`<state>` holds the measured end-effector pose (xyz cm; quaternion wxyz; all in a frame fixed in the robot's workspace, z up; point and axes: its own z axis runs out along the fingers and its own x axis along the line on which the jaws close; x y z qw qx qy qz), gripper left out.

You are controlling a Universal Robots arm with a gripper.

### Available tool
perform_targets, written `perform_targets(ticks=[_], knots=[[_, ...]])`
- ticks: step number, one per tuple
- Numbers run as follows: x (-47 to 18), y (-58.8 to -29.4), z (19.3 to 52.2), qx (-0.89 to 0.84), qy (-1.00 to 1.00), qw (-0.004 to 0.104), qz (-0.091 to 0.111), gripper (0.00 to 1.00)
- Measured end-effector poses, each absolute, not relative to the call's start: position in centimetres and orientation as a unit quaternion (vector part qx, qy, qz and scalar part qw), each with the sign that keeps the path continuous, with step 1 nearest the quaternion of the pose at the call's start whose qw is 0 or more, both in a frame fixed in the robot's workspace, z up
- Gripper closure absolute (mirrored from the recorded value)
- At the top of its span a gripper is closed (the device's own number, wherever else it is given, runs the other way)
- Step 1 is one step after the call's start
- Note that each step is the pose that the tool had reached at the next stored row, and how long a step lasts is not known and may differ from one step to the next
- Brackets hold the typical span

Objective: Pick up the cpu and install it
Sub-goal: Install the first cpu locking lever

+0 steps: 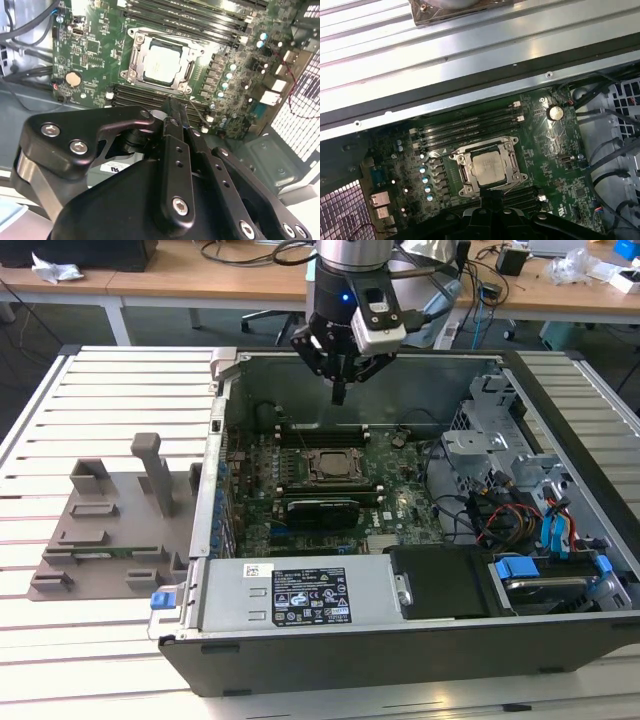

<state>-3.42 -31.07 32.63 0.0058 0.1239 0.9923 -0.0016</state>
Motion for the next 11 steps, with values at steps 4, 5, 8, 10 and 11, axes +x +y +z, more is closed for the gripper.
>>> perform_targets(ticks=[4, 5, 8, 10, 11], knots=[[-3.42, -31.07, 32.63, 0.098, 0.995, 0.006, -0.001, 0.89], [-3.42, -31.07, 32.63, 0.093, 0.996, 0.006, -0.001, 0.89], [-3.41, -31.07, 32.63, 0.072, 0.997, 0.006, -0.001, 0.89], [-3.41, -31.07, 32.63, 0.062, 0.998, 0.006, -0.001, 0.89], [-3.41, -31.07, 32.63, 0.055, 0.998, 0.006, -0.001, 0.89]])
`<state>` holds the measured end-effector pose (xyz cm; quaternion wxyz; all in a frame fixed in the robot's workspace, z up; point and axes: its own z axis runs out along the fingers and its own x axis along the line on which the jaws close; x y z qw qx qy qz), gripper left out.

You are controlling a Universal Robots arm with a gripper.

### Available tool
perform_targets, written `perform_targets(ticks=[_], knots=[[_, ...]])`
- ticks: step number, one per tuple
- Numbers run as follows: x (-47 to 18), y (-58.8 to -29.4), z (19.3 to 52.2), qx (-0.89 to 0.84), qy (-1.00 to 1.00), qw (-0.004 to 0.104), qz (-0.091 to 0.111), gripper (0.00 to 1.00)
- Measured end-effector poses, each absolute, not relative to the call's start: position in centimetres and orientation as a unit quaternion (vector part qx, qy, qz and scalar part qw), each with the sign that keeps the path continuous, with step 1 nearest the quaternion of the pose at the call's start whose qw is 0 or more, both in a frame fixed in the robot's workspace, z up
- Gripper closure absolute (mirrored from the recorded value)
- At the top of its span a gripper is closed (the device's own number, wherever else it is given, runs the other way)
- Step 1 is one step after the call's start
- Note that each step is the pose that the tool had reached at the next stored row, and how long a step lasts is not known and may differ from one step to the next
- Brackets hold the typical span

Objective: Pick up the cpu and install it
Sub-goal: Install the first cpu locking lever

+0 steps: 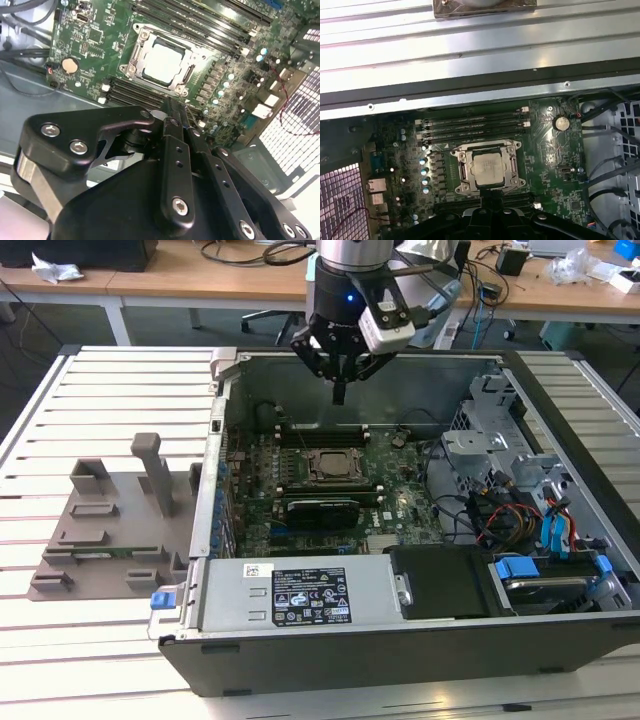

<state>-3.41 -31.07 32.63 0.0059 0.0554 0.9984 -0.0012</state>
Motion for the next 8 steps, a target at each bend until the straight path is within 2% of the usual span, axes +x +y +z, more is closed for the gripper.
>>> perform_targets(ticks=[8], knots=[[-3.41, -31.07, 32.63, -0.005, 1.000, 0.006, -0.001, 0.89]])
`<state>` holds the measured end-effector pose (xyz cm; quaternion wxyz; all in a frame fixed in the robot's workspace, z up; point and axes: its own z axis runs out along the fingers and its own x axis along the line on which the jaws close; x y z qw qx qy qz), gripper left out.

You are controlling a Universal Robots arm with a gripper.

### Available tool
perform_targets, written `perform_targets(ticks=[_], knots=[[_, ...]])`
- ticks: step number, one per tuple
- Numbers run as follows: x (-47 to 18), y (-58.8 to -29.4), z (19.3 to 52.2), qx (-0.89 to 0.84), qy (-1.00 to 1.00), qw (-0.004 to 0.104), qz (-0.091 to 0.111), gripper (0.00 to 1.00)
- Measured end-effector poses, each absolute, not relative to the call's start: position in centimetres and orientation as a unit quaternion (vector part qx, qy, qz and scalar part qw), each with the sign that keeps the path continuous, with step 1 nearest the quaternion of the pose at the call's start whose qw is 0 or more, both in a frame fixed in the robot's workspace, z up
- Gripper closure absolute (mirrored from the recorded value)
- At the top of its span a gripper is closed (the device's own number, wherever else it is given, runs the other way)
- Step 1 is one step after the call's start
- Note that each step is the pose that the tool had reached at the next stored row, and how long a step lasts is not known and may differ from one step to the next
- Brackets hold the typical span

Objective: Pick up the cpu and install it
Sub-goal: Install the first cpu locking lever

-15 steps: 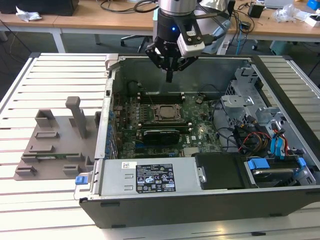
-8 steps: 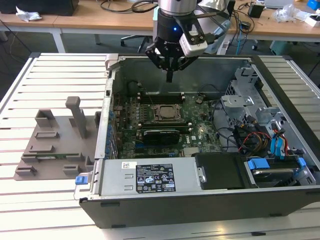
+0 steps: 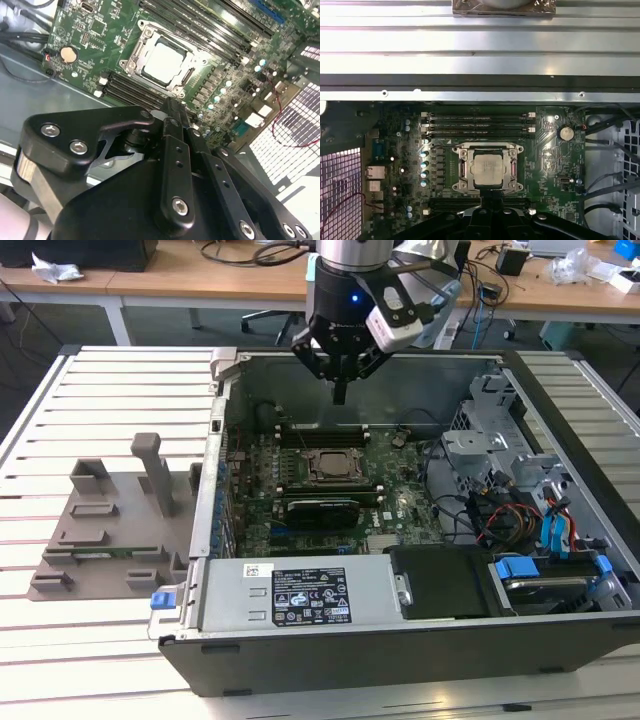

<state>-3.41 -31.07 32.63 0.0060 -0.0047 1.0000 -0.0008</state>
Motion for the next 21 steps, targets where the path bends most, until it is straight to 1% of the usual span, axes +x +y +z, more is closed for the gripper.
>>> perform_targets(ticks=[21], knots=[[-3.41, -31.07, 32.63, -0.130, 0.991, 0.006, 0.000, 0.89]])
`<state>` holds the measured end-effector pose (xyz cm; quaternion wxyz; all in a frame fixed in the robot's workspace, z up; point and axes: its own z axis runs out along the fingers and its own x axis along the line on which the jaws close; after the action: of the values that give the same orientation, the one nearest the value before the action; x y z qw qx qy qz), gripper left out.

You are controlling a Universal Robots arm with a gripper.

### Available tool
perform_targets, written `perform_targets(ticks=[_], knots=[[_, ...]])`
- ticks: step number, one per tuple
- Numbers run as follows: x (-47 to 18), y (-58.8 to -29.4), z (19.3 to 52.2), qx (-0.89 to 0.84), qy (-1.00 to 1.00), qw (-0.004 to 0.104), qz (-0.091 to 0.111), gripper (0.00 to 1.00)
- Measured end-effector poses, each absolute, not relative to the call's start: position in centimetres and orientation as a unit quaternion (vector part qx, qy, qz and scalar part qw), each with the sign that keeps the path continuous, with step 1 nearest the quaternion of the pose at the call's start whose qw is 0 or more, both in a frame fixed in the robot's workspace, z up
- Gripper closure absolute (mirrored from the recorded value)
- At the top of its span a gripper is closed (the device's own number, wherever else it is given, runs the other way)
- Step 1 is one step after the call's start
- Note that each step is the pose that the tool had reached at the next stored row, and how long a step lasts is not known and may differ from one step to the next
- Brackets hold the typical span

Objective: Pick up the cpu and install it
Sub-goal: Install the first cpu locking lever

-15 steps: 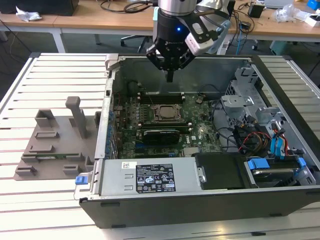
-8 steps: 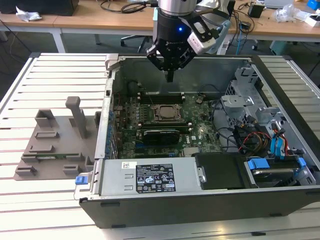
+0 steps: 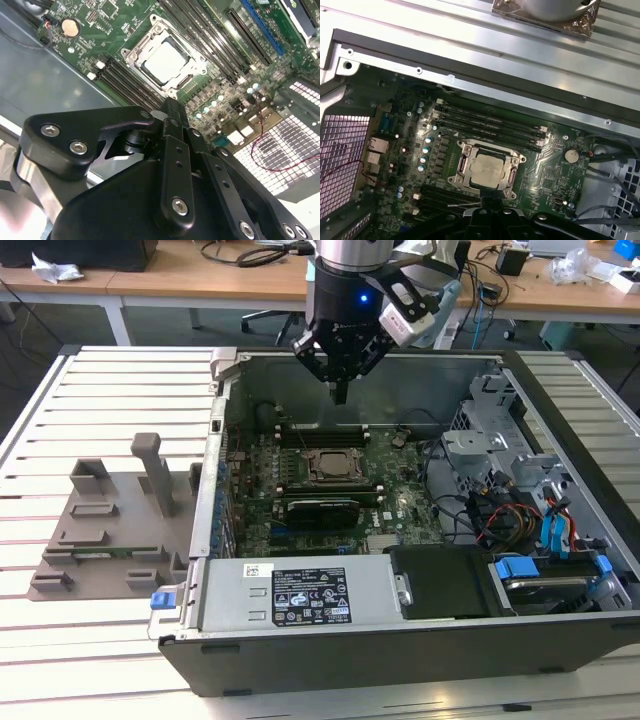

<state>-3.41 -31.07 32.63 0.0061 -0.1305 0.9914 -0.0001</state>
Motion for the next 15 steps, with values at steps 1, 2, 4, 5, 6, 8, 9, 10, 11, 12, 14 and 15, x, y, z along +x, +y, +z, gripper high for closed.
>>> perform_targets(ticks=[1, 2, 4, 5, 6, 8, 9, 10, 11, 12, 14, 15], knots=[[-3.41, -31.07, 32.63, -0.135, 0.991, 0.006, 0.000, 0.89], [-3.41, -31.07, 32.63, -0.136, 0.991, 0.006, 0.000, 0.89], [-3.41, -31.07, 32.63, -0.136, 0.991, 0.006, 0.000, 0.89], [-3.41, -31.07, 32.63, -0.136, 0.991, 0.006, 0.000, 0.89], [-3.41, -31.07, 32.63, -0.130, 0.992, 0.006, 0.000, 0.89], [-3.40, -31.08, 32.61, -0.115, 0.993, 0.006, -0.001, 0.89], [-3.40, -31.07, 32.59, -0.108, 0.994, 0.006, -0.001, 0.89], [-3.41, -31.07, 32.59, -0.102, 0.995, 0.006, -0.002, 0.89], [-3.41, -31.07, 32.59, -0.095, 0.995, 0.006, -0.002, 0.89], [-3.40, -31.07, 32.58, -0.088, 0.996, 0.006, -0.002, 0.89], [-3.41, -31.07, 32.56, -0.073, 0.997, 0.006, -0.003, 0.89], [-3.40, -31.07, 32.55, -0.063, 0.998, 0.006, -0.004, 0.89]])
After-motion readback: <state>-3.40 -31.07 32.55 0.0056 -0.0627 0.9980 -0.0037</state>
